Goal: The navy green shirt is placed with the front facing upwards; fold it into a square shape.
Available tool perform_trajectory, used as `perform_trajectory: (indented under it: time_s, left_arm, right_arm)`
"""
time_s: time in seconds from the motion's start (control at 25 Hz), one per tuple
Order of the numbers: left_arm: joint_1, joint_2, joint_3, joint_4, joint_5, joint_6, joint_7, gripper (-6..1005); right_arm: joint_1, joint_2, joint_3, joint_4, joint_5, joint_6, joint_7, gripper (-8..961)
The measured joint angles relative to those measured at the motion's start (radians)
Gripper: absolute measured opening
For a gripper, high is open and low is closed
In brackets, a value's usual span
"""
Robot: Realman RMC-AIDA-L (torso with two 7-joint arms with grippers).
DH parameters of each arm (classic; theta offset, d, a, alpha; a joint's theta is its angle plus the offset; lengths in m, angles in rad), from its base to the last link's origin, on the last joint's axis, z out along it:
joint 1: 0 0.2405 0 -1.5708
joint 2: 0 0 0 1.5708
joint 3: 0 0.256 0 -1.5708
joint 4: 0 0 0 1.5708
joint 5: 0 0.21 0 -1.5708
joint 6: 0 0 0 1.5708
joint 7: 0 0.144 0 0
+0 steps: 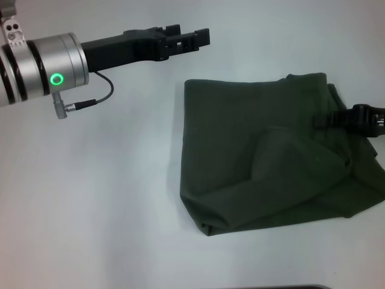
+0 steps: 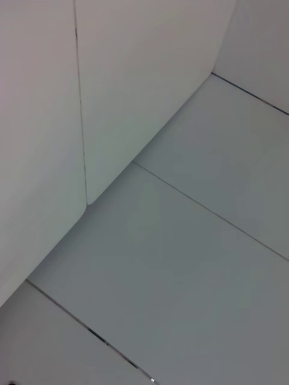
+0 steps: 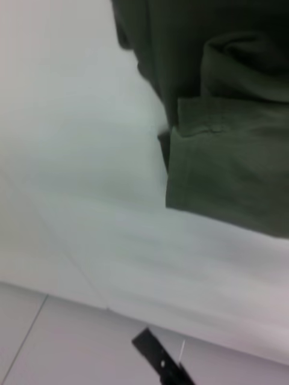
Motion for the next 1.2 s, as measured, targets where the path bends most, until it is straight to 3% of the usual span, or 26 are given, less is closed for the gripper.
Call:
perform_trajectory:
  time_s: [0.12, 0.6, 1.2]
  left_arm:
    - [-0.001, 0.000, -0.002, 0.005, -0.001, -0.002, 0.006, 875]
    - [-0.003, 0.000, -0.012, 0.005, -0.002, -0.004, 0.001, 875]
    - [-0.008, 0.001, -0.035, 0.029, -0.002, -0.012, -0.004, 875]
  right_arm:
    - [0.006, -0.001, 0.000, -0.018, 0.010, -0.024, -0.001, 157]
    - [0.028, -0.006, 0.003, -0.098, 0.078, -0.169, 0.006, 136]
    - [0.024, -0.033, 0.008, -0.143, 0.143, -0.271, 0.012, 137]
